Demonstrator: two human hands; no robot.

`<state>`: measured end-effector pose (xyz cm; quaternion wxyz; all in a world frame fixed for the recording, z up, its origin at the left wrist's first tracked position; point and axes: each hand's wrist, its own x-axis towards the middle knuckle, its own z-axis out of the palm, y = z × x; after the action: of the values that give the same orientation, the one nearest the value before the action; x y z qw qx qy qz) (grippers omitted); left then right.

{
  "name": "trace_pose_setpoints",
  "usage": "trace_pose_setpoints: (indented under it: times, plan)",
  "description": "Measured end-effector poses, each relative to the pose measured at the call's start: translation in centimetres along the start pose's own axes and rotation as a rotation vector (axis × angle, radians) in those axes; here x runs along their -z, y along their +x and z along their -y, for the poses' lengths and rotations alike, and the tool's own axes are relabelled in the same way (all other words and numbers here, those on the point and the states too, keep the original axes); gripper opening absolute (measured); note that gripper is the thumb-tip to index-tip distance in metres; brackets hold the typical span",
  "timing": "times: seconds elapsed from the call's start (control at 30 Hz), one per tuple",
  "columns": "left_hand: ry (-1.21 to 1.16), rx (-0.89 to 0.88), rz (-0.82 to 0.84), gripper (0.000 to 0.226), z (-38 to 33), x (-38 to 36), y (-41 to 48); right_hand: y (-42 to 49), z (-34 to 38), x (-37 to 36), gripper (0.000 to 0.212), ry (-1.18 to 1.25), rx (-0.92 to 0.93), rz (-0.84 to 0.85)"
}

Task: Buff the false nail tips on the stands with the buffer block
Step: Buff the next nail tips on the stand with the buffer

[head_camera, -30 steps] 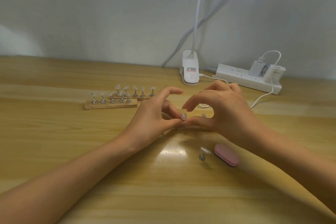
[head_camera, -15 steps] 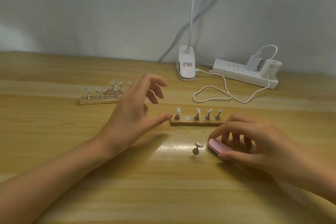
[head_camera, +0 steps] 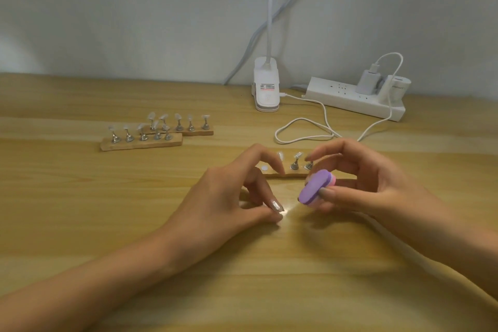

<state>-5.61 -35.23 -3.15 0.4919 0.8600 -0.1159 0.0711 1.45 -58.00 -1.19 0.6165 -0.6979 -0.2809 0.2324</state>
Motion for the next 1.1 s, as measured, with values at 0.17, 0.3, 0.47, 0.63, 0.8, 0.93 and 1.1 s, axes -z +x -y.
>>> trace_pose_setpoints:
  times: [0.17, 0.3, 0.47, 0.63, 0.8, 0.93, 1.1]
  plan:
    - [-0.130, -0.012, -0.048, 0.050, -0.3, 0.1, 0.0, 0.7, -0.2, -0.9, 0.034, 0.048, 0.052, 0.016]
    - [-0.202, -0.031, -0.036, 0.050, -0.3, 0.0, -0.1, 0.9, -0.4, -1.7, 0.023, 0.081, 0.137, 0.023]
    - [-0.270, -0.025, -0.059, 0.050, 0.1, 0.3, -0.2, 0.8, -0.6, -2.0, 0.015, -0.018, 0.198, -0.024]
    - [-0.267, -0.047, -0.073, 0.054, 0.3, 0.3, -0.2, 0.7, -0.3, -2.3, 0.019, -0.050, 0.245, -0.079]
    - [-0.238, -0.067, -0.087, 0.059, 0.4, 0.2, -0.1, 0.9, -0.1, -3.1, 0.015, 0.070, 0.169, -0.156]
    - [-0.213, -0.108, -0.099, 0.061, 0.2, 0.1, -0.2, 1.2, -0.3, -3.6, 0.010, 0.067, 0.136, -0.112]
    - [-0.266, -0.105, -0.131, 0.059, 0.2, 0.2, 0.0, 1.3, -0.3, -3.7, 0.015, 0.097, 0.119, -0.130]
